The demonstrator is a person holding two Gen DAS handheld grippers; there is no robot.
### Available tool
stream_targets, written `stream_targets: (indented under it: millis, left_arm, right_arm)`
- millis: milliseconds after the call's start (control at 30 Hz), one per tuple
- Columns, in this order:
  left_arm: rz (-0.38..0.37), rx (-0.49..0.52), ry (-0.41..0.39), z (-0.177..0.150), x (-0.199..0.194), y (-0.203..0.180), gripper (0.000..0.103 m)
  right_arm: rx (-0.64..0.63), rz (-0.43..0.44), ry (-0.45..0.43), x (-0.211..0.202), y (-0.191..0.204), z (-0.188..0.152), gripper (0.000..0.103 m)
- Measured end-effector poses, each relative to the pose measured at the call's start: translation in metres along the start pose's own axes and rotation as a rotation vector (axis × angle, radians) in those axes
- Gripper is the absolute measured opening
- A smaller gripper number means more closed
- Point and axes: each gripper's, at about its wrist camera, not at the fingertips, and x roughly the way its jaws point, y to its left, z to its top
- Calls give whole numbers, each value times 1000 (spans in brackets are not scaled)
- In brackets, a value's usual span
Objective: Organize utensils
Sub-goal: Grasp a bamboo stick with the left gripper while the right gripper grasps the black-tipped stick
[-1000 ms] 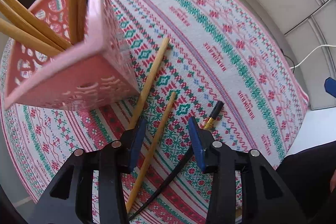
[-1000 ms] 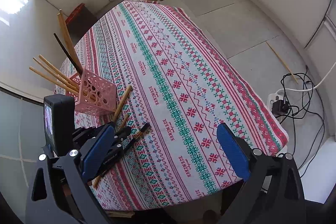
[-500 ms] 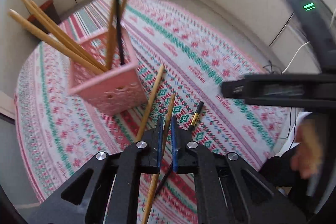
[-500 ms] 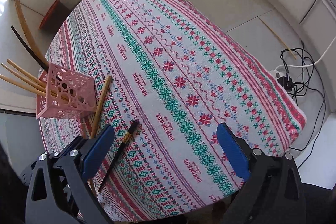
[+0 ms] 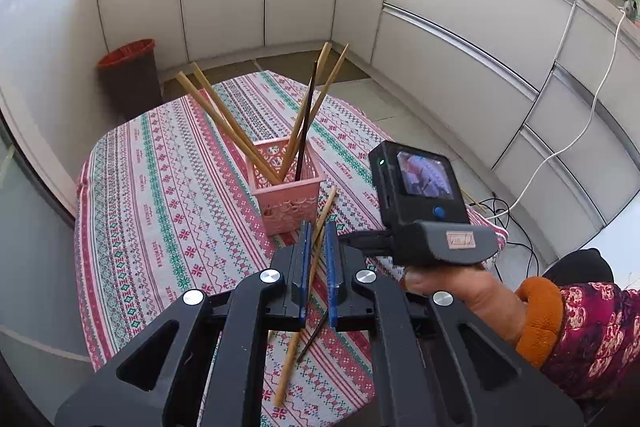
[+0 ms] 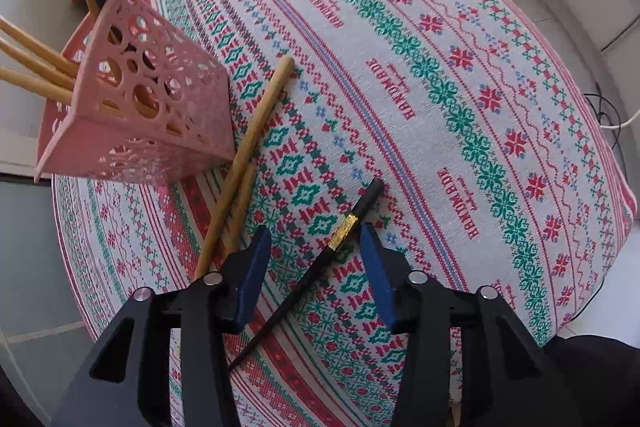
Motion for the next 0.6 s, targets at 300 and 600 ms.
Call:
stream_targets:
  millis: [300, 600]
  left_arm:
    - [-81, -51, 276, -23, 75, 23, 17]
    - [-32, 89, 340, -34, 152, 2, 23]
  right_arm:
    - [79, 73, -17, -10, -53, 11, 7]
    - [70, 113, -55, -44, -93, 22, 7]
